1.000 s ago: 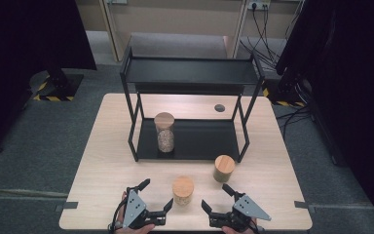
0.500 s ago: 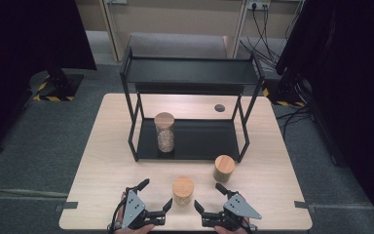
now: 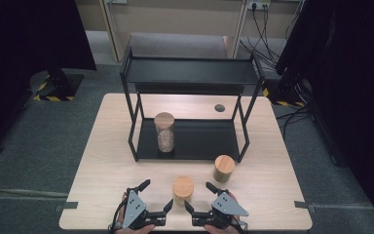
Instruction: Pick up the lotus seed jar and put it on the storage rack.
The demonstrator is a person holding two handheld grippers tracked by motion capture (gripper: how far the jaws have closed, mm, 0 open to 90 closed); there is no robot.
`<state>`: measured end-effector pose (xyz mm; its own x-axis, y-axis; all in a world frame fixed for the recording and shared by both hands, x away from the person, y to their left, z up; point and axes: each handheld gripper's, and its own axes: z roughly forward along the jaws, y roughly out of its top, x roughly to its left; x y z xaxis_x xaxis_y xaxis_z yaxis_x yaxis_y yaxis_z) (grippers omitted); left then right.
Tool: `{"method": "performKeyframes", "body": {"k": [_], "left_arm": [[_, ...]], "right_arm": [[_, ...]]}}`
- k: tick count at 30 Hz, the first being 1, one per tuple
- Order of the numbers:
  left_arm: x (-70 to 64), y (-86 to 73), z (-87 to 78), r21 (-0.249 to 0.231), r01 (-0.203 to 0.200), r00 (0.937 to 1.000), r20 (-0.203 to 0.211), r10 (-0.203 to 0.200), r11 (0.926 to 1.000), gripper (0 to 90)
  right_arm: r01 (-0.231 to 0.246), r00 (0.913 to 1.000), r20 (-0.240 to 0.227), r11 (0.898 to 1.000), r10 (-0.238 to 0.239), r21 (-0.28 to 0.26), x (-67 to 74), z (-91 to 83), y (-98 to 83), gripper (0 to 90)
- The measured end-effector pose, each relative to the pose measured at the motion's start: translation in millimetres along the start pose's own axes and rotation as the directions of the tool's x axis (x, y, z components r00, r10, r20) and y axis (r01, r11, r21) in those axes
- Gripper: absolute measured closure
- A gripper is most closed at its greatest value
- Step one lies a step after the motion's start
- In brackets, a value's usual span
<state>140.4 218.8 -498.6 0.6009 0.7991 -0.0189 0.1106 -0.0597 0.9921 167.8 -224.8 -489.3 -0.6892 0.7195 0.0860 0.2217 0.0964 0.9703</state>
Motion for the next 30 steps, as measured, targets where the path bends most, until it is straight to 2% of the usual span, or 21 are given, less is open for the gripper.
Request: {"method": "performKeyframes", "body": {"k": [12,30], "left_arm": [[1.3,0.5,-1.3,-0.007,0.012,0.9998,-0.015,-0.012,0.9999,1.8],[3.2,1.0,-1.9,-0.009,0.021,0.9995,-0.022,-0.021,0.9997,1.8]], "right_arm": [[0.026,0.9996,-0.013,0.999,-0.026,0.024,6.0,17.2,6.2,3.9],[0.056,0.9983,0.013,0.996,-0.057,0.07,12.8,34.6,12.9,9.2]]}}
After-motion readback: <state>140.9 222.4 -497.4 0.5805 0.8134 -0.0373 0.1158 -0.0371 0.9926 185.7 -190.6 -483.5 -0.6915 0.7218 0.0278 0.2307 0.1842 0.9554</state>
